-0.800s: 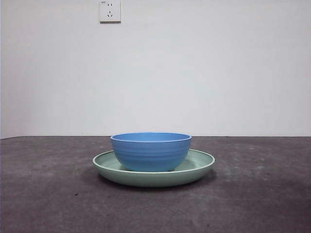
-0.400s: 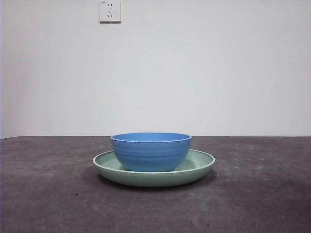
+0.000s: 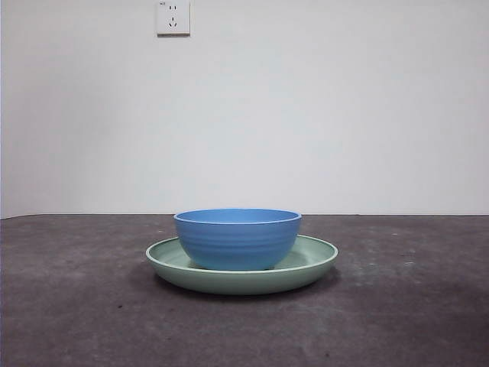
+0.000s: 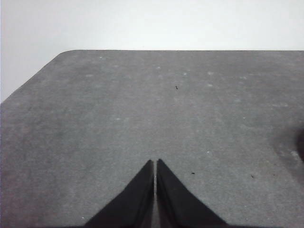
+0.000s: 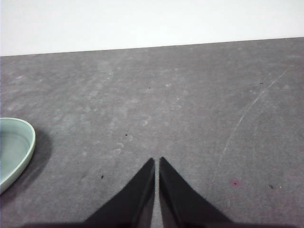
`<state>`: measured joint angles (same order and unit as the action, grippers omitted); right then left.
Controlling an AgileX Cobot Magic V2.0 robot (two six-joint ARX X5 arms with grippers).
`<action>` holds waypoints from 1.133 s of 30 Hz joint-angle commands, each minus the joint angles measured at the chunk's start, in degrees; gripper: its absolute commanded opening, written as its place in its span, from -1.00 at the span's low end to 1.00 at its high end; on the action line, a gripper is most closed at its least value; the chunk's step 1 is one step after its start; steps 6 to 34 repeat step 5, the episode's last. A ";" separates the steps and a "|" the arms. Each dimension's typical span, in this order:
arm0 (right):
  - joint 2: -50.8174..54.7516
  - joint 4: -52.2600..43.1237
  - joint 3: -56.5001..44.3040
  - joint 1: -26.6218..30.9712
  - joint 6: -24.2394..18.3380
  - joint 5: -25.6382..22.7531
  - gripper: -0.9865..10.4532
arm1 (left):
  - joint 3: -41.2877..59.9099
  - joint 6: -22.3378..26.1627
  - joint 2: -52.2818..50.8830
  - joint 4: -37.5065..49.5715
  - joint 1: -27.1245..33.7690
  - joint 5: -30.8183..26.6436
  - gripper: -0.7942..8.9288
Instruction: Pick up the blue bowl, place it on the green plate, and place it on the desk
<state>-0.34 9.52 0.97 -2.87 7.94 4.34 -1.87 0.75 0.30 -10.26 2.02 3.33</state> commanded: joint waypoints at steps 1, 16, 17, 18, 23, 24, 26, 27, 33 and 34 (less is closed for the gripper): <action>0.13 -0.48 -0.33 0.02 0.63 0.09 -0.81 | 1.18 0.02 -0.13 -0.46 0.11 0.04 -0.82; 0.13 -0.48 -0.33 0.02 0.63 0.09 -0.81 | 1.18 0.02 -0.13 -0.46 0.11 0.04 -0.82; 0.13 -0.48 -0.33 0.02 0.63 0.09 -0.81 | 1.18 0.02 -0.13 -0.46 0.11 0.04 -0.82; 0.13 -0.48 -0.33 0.02 0.63 0.09 -0.81 | 1.18 0.02 -0.13 -0.46 0.11 0.04 -0.82; 0.13 -0.48 -0.33 0.02 0.63 0.09 -0.81 | 1.18 0.02 -0.13 -0.46 0.11 0.04 -0.82; 0.13 -0.48 -0.33 0.02 0.63 0.09 -0.81 | 1.18 0.02 -0.13 -0.46 0.11 0.04 -0.82; 0.13 -0.48 -0.33 0.02 0.63 0.09 -0.81 | 1.18 0.02 -0.13 -0.46 0.11 0.04 -0.82; 0.13 -0.48 -0.33 0.02 0.63 0.09 -0.81 | 1.18 0.02 -0.13 -0.46 0.11 0.04 -0.82; 0.13 -0.48 -0.33 0.02 0.63 0.09 -0.81 | 1.18 0.02 -0.13 -0.46 0.11 0.04 -0.82; 0.13 -0.48 -0.33 0.02 0.63 0.09 -0.81 | 1.18 0.02 -0.13 -0.46 0.11 0.04 -0.82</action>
